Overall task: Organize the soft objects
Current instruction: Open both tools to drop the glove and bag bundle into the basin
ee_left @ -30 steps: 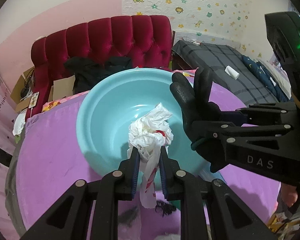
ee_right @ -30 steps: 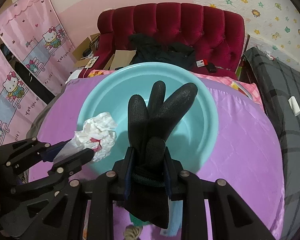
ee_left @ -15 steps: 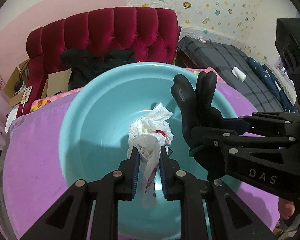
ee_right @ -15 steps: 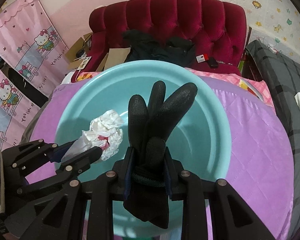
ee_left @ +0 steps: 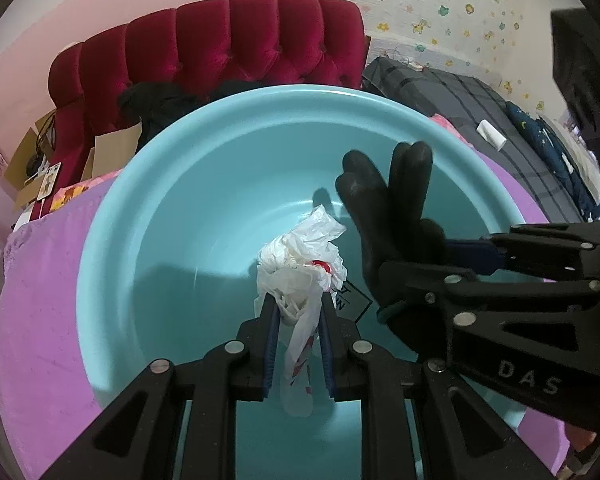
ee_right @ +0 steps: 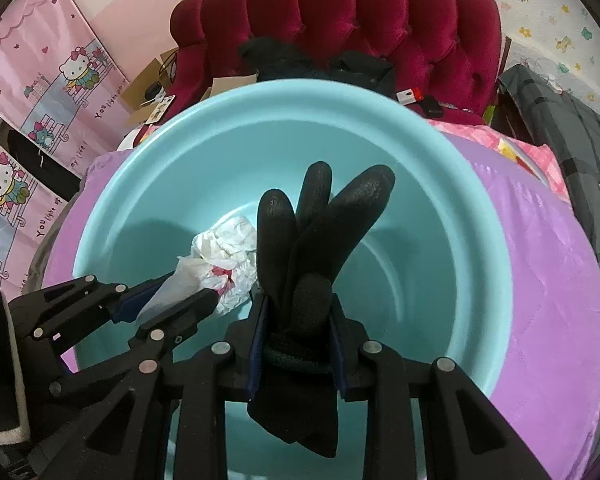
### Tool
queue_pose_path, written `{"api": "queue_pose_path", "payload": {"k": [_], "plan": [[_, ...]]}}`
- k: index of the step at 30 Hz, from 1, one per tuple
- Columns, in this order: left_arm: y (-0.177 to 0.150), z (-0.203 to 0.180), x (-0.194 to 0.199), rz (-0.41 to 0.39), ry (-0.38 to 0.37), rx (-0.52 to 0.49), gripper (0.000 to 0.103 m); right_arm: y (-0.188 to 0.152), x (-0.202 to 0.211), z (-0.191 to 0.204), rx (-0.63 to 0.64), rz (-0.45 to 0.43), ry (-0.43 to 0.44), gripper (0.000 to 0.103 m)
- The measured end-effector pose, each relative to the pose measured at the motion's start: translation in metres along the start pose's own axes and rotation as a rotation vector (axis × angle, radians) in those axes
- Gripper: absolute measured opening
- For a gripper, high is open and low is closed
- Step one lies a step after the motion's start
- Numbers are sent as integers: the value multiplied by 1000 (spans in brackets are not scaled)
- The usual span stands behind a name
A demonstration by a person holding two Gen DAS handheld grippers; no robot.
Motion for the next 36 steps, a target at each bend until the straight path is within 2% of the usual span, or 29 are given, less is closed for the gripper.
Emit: {"api": "queue_pose_path", "payload": {"k": [3, 7, 9, 11, 12, 13, 15, 17, 18, 24, 36], "plan": [[0, 0, 2, -5, -5, -1, 21, 1, -2, 0, -3, 3, -6, 32], [1, 0, 2, -6, 8, -8, 22, 1, 1, 3, -2, -5, -8, 40], [1, 1, 5, -11, 24, -11, 28, 2, 3, 3, -2, -7, -18, 46], [1, 2, 8, -14, 34, -9, 42, 3, 7, 5, -2, -16, -28, 54], [2, 2, 10, -16, 38, -9, 66, 3, 9, 6, -3, -21, -27, 55], [2, 3, 13, -23, 43, -8, 85, 3, 12, 6, -4, -27, -28, 60], [3, 3, 18, -42, 50, -4, 97, 4, 18, 6, -6, -38, -45, 75], [2, 3, 23, -54, 47, 3, 101, 5, 23, 6, -12, -50, -48, 100], [1, 3, 26, -57, 47, 7, 103, 4, 26, 5, -17, -58, -51, 103], [-8, 3, 40, -58, 61, 4, 103, -3, 42, 5, -30, -67, -81, 103], [-30, -6, 96, -99, 89, -14, 103, -34, 95, 10, -28, -89, -146, 103]]}}
Point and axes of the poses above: each gripper's, at about its wrist camera, not at the fingertips, and x roughly against the way its jaws point, z to its left, y to its top, the point moved 4 cm from there along -x, roughly the way its jaws point, and after that the axes turned 5 degrees about x, right-handed, at the moved point
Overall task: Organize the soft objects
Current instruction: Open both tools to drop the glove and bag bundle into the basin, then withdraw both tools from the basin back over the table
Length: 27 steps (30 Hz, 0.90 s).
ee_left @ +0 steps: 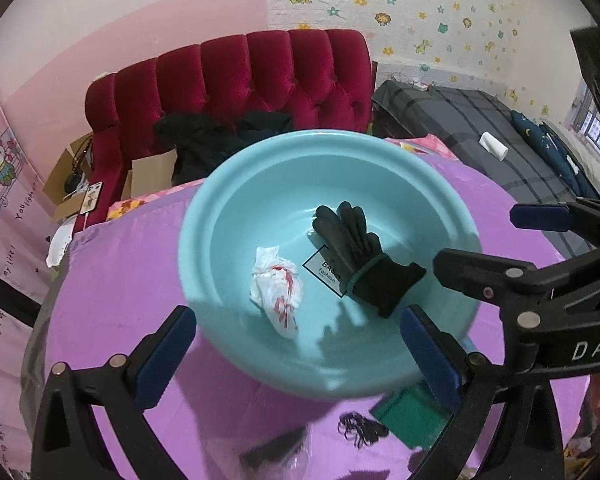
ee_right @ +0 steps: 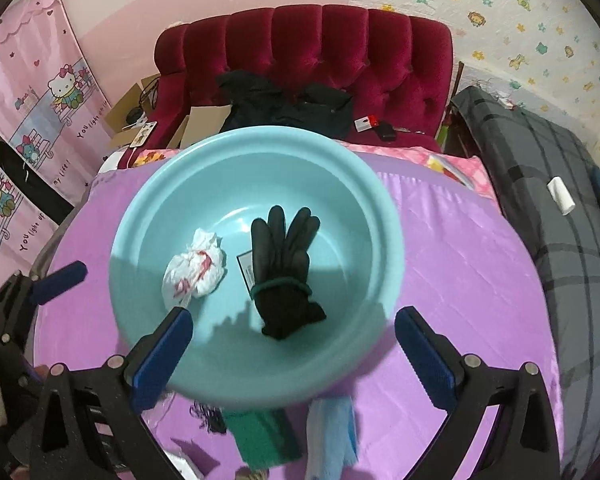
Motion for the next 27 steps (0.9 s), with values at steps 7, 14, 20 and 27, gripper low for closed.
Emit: {"api": "queue_pose_path", "payload": {"k": [7, 14, 20, 27], "plan": [[-19, -5, 32, -7, 9, -9, 103, -20, 35, 1, 2, -12, -23, 103], [-37, -13, 61, -22, 14, -20, 103, -44, 65, 4, 7, -30, -38, 103], [-61, -18, 80, -30, 22, -29, 103, -72, 79, 7, 2, -24, -34, 103], [-93, -17, 95, -18, 18, -5, 103, -100, 95, 13, 2, -42, -47, 103]]}}
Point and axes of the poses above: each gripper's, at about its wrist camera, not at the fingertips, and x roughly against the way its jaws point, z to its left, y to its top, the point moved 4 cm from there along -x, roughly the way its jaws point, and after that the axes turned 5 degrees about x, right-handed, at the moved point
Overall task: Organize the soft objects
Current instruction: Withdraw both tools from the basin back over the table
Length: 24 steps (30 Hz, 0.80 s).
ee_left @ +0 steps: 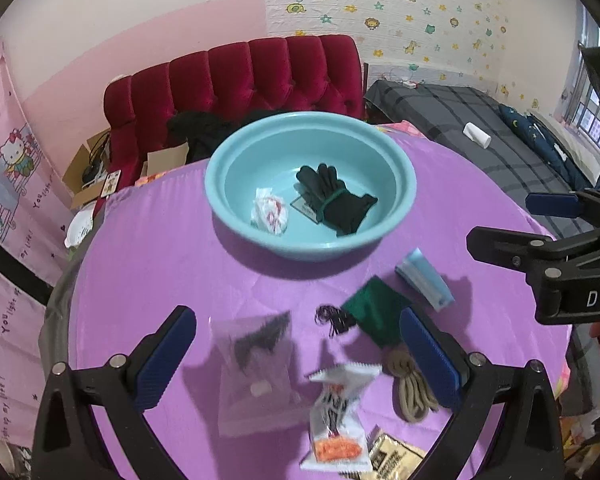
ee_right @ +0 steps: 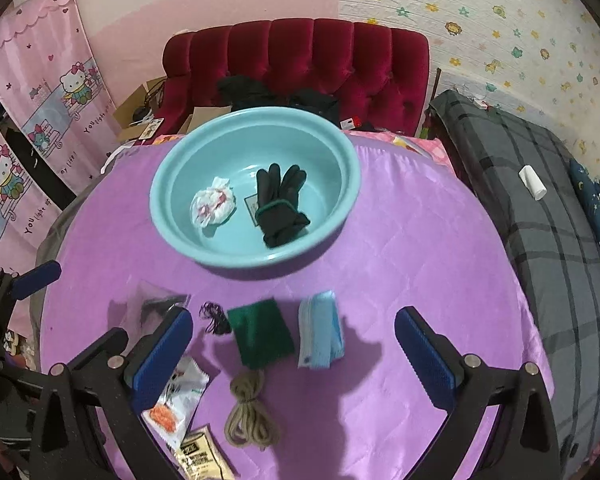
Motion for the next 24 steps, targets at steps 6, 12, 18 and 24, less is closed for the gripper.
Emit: {"api": "queue_pose_path", "payload": {"k": [6, 12, 18, 24], "plan": [[-28, 0, 8, -1, 12, 2, 103, -27, 6, 5, -16, 2, 11, 103], [-54, 3, 13, -10, 12, 28, 103, -52, 10, 11, -13, -11, 10, 103], [-74, 6, 13, -9, 23, 50, 103, -70, 11, 12, -23, -31, 10, 103], [-83, 11, 9, -4, 27, 73, 103, -79, 5, 16, -18, -22, 13, 103]]}}
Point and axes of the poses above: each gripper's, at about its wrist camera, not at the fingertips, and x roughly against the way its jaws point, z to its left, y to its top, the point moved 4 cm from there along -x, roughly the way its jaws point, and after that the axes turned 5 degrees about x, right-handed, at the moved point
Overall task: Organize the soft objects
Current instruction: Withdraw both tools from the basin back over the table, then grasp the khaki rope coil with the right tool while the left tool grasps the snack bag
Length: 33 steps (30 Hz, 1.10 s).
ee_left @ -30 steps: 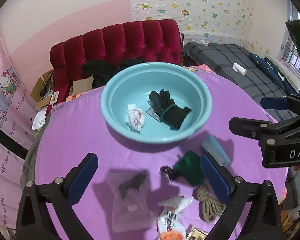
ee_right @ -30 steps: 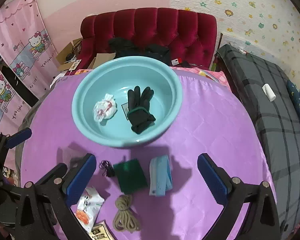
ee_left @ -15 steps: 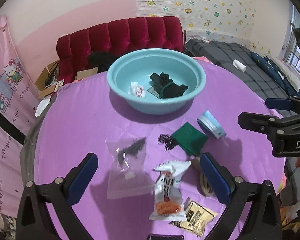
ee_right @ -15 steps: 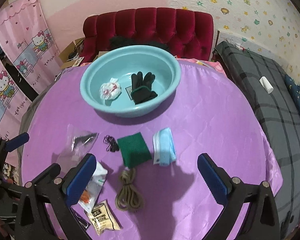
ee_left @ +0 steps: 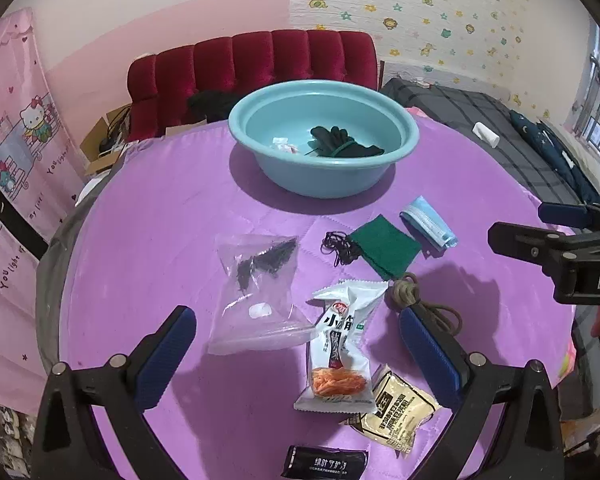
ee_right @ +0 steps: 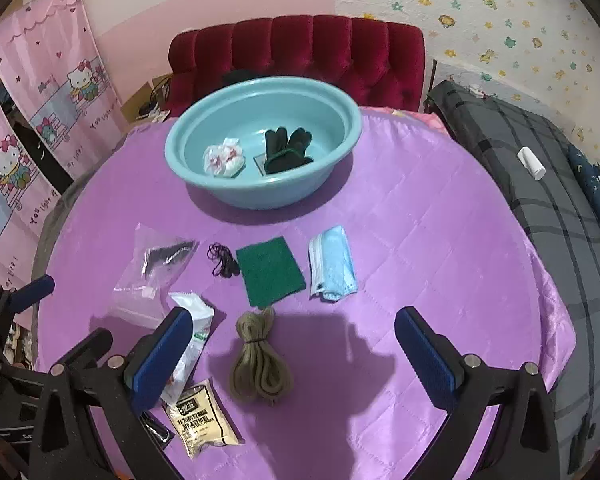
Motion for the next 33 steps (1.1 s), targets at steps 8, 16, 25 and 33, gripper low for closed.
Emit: {"api": "queue_pose_path", "payload": {"k": [8, 16, 25, 33], "plan": [[-20, 2, -14, 43, -3, 12, 103, -16, -24, 6, 10, 63, 19, 103], [-40, 3, -34, 114, 5, 23, 103, -31, -54, 12, 16, 138, 34, 103], [-58, -4, -61, 193, -29, 39, 103, -50, -87, 19, 36, 221, 51, 103], [-65, -6, -77, 241, -43, 46, 103, -66, -116, 19, 24, 302, 77, 98]]}}
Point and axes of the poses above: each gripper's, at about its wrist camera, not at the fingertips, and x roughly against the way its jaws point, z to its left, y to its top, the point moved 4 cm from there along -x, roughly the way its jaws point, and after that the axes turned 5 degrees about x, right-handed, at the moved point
